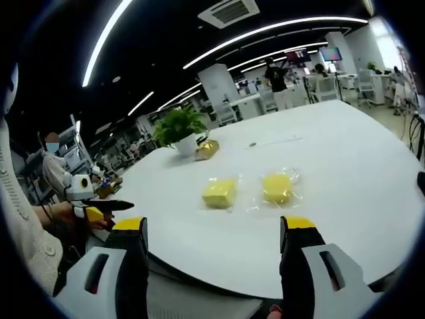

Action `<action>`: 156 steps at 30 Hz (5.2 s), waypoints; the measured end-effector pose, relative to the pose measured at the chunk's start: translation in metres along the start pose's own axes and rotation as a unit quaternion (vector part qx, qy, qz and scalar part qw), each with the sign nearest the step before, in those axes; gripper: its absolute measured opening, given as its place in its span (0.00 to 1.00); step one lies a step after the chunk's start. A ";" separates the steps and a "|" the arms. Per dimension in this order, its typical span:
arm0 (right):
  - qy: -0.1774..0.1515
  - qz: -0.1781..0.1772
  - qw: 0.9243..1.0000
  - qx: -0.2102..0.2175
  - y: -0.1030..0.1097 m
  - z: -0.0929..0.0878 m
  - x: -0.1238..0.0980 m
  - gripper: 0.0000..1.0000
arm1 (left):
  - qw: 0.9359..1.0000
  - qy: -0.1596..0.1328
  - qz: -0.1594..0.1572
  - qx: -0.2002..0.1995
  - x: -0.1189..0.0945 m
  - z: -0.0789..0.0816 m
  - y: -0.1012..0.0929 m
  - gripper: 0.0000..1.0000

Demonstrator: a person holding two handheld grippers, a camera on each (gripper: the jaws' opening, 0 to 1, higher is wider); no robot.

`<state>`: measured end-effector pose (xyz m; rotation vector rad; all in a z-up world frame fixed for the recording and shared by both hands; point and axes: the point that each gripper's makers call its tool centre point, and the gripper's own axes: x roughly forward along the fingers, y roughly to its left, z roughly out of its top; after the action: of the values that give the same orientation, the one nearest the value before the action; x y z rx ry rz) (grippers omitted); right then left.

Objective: Compare the silicone blocks by pressing each to a similar depth, holding the contact briefly, and releasing to observe deformation and rebound differences across the visible hardness samples.

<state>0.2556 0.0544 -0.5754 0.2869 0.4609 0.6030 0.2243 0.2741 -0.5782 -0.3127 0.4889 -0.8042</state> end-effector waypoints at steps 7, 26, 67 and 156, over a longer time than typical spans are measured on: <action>0.014 0.000 1.000 -0.017 -0.001 -0.004 -0.003 0.78 | 1.000 0.005 -0.008 0.000 0.004 -0.001 -0.003 0.76; 0.002 -0.005 1.000 -0.005 -0.007 0.000 -0.006 0.80 | 1.000 0.025 -0.011 0.011 0.006 -0.008 -0.006 0.76; 0.068 -0.043 0.996 0.028 -0.062 -0.025 0.023 0.77 | 0.990 0.056 0.033 -0.125 0.147 0.043 0.162 0.60; 0.018 0.028 0.999 -0.041 -0.013 0.031 0.033 0.73 | 0.995 0.060 -0.075 0.012 0.172 0.112 0.033 0.00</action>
<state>0.3015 0.0601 -0.5646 0.2111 0.4632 0.6812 0.4054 0.1764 -0.5498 -0.2831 0.5722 -0.9779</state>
